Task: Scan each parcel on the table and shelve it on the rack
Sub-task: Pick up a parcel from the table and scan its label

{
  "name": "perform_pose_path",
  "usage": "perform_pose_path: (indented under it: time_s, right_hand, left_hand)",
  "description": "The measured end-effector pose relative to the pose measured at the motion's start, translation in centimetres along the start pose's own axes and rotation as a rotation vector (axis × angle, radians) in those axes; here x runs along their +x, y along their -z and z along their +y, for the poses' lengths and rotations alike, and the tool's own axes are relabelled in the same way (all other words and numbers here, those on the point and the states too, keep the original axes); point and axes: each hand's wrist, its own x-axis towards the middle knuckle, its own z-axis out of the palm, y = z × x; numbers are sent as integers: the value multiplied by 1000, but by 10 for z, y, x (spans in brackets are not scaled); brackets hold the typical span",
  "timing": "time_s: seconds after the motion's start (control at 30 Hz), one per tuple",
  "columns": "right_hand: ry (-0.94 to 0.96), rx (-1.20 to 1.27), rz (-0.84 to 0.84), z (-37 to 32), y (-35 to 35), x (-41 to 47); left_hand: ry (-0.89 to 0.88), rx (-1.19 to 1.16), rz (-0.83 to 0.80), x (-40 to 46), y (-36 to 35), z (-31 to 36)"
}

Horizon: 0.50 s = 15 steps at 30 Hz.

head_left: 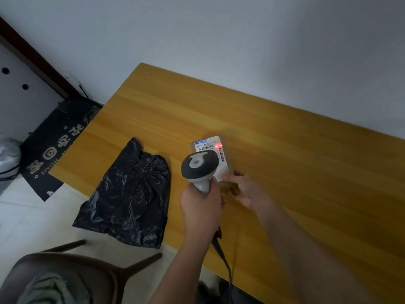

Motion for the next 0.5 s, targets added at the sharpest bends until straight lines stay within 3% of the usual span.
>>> perform_pose_path:
  time_s: [0.5]
  right_hand:
    - [75, 32, -38, 26, 19, -50]
  left_hand:
    - [-55, -50, 18, -69, 3, -16]
